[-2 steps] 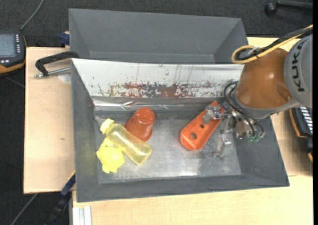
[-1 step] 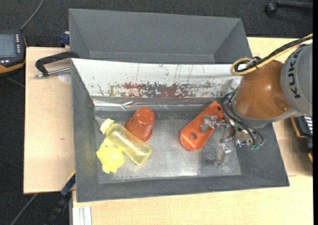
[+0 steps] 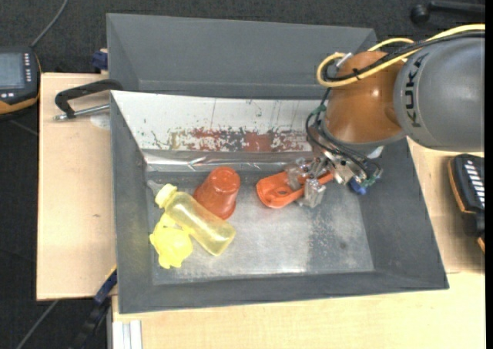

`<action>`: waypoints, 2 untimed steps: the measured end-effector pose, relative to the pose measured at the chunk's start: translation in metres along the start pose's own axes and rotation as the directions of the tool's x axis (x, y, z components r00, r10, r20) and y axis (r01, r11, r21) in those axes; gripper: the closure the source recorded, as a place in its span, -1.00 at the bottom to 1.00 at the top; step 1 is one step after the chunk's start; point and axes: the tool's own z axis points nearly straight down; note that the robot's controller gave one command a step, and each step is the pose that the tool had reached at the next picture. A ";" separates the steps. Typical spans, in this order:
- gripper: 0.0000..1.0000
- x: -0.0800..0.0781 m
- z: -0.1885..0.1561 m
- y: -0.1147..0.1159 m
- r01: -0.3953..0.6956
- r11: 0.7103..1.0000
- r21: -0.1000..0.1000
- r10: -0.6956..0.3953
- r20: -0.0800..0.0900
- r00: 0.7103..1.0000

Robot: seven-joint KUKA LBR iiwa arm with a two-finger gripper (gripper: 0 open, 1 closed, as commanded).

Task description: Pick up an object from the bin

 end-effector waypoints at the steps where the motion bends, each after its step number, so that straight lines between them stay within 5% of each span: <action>1: 1.00 0.000 0.000 0.000 0.000 1.000 0.000 0.000 0.000 1.000; 2: 1.00 -0.003 -0.090 0.013 0.000 1.000 0.001 0.000 0.006 1.000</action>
Offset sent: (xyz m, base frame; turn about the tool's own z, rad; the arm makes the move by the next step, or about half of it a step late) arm -0.0054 0.0117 0.0892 -0.0010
